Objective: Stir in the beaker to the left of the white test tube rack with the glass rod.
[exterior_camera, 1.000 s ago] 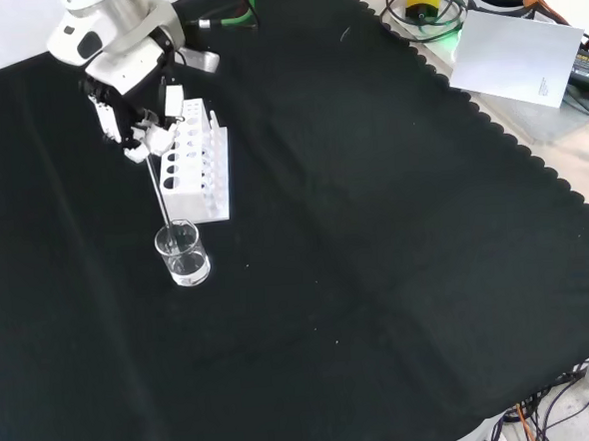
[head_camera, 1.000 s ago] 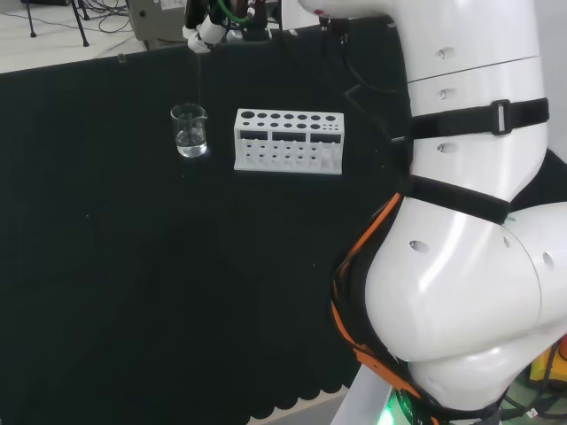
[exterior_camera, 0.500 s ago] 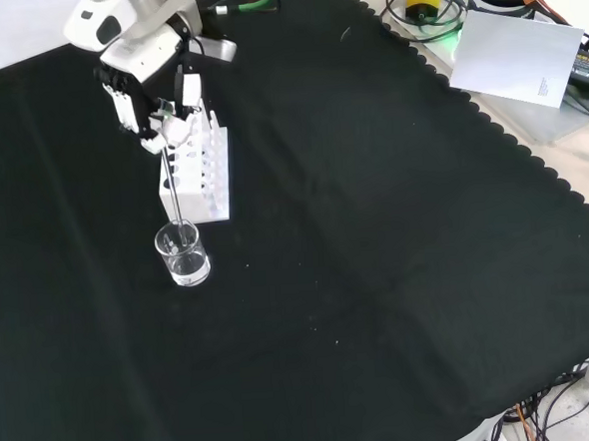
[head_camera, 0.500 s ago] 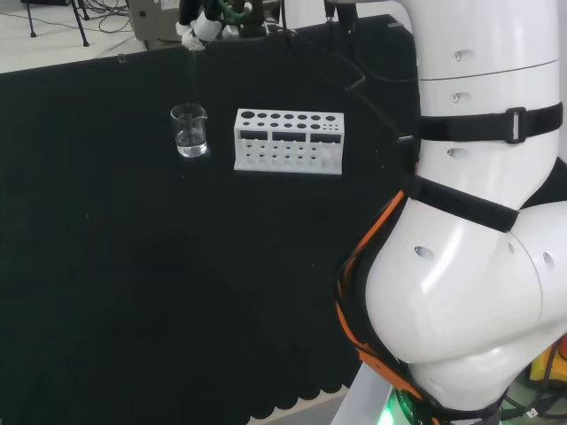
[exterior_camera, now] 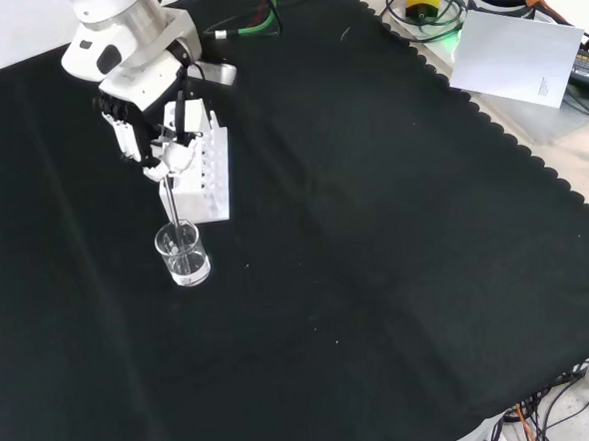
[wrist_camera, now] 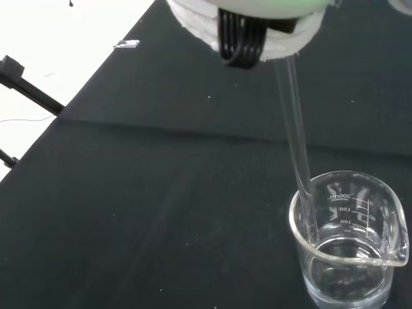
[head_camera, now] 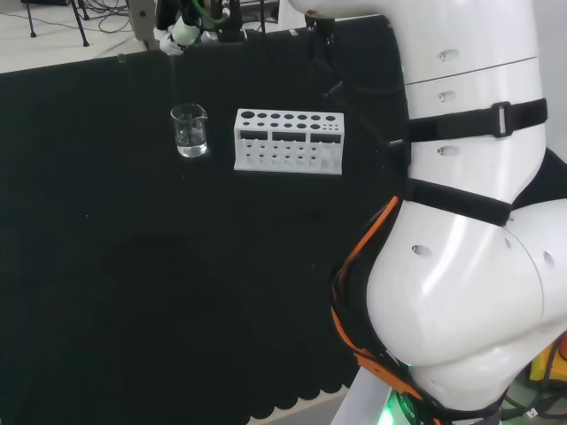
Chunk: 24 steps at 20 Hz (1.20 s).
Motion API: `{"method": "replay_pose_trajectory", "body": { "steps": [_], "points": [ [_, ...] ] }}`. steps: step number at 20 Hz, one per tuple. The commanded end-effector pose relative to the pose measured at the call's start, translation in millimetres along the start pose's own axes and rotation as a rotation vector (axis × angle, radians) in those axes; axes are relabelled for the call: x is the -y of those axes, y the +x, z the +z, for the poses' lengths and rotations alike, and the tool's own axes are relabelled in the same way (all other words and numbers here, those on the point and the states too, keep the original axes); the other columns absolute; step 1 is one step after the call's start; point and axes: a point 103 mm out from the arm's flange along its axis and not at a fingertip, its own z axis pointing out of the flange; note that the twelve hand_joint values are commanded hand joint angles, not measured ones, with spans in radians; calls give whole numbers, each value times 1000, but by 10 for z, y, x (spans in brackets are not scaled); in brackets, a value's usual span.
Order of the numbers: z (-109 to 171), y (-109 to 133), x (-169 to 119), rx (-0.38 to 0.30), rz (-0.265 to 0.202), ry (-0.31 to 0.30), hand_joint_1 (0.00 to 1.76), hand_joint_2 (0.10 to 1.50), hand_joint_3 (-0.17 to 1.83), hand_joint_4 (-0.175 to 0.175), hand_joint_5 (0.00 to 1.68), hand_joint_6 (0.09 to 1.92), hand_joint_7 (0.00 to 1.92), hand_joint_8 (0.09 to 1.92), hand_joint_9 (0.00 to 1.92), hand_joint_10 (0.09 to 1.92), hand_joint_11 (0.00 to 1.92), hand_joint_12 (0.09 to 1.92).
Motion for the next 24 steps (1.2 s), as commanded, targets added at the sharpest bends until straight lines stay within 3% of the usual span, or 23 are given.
{"method": "replay_pose_trajectory", "body": {
  "steps": [1, 7, 12, 20, 24],
  "points": [
    [23, -333, 29, -3, 56, 10, 1315, 775, 484, -175, 1248, 344, 1240, 958, 1852, 380, 1694, 601],
    [-124, -571, 280, 10, 110, -10, 1315, 772, 490, -175, 1251, 338, 1238, 966, 1853, 380, 1694, 602],
    [-169, -471, 419, 8, 120, -12, 1315, 771, 492, -175, 1252, 337, 1238, 965, 1853, 380, 1694, 602],
    [-96, 23, 232, 22, 39, -3, 1315, 767, 498, -175, 1255, 334, 1242, 961, 1853, 380, 1694, 603],
    [-35, 106, 104, 15, 17, 9, 1315, 765, 500, -175, 1255, 333, 1243, 959, 1853, 379, 1694, 603]
  ]
}}
